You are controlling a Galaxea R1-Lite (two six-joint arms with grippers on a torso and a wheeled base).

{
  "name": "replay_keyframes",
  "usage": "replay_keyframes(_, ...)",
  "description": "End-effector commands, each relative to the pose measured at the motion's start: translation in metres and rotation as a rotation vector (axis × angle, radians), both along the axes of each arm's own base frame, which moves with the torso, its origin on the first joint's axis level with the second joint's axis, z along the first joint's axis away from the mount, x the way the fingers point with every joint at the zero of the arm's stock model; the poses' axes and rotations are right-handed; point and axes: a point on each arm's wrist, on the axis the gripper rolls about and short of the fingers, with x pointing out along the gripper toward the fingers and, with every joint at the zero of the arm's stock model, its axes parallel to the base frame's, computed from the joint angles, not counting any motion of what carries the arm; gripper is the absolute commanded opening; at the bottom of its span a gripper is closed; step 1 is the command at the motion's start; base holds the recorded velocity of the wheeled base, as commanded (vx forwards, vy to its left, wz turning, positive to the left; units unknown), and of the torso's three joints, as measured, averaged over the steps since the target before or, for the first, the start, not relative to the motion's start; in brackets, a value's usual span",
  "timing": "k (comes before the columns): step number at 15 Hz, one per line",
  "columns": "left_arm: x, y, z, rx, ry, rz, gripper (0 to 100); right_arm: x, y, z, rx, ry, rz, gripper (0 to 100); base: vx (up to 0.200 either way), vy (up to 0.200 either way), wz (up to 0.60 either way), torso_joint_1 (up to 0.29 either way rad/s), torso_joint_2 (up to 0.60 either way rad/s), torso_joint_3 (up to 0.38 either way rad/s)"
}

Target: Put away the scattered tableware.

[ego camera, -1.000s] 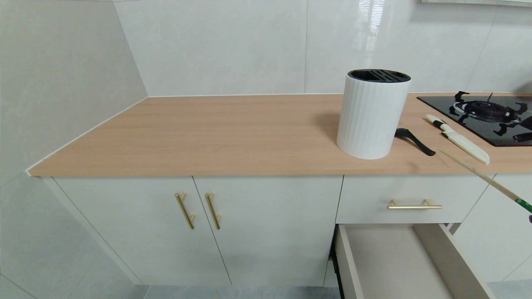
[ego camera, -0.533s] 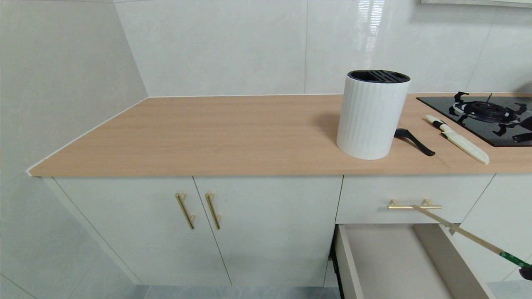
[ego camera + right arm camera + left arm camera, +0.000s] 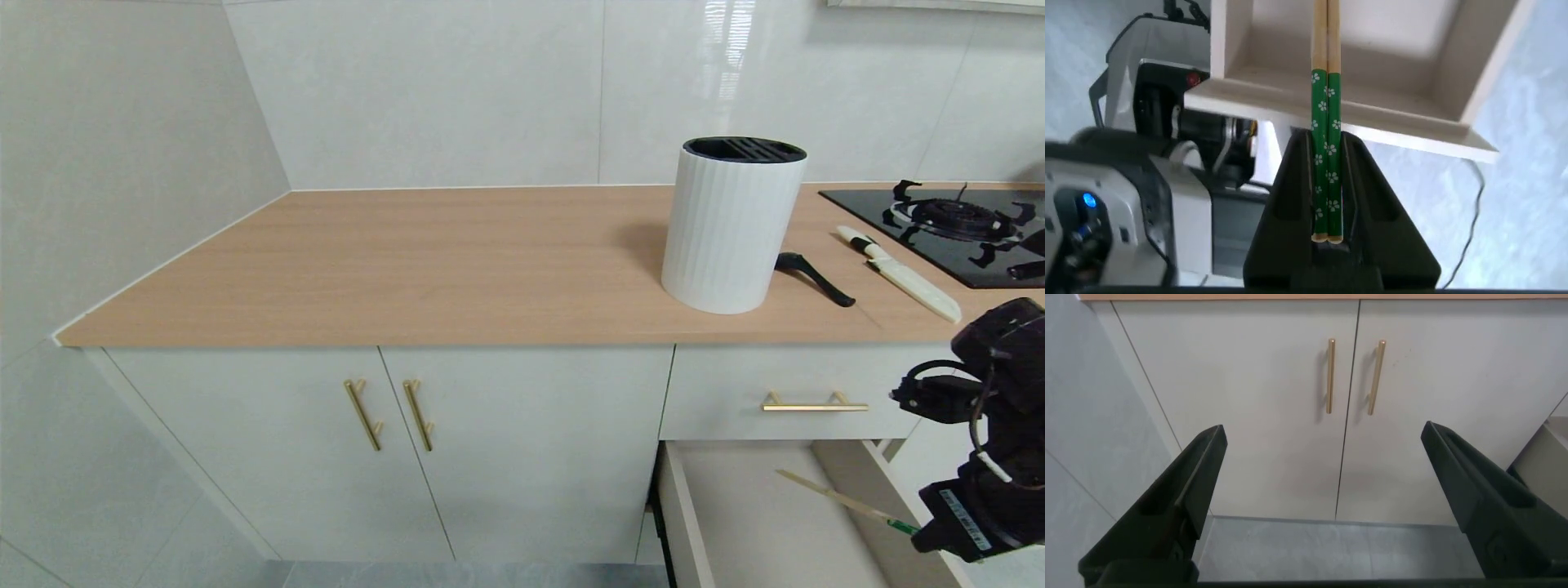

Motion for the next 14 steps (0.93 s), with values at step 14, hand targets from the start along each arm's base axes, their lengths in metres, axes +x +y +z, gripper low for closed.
replay_keyframes(14, 0.0, 0.0, 0.0, -0.001, -0.001, 0.0, 100, 0.061, 0.022, -0.06, 0.052, -0.112, -0.061, 0, 0.0, 0.0, 0.0, -0.015, 0.04, 0.024)
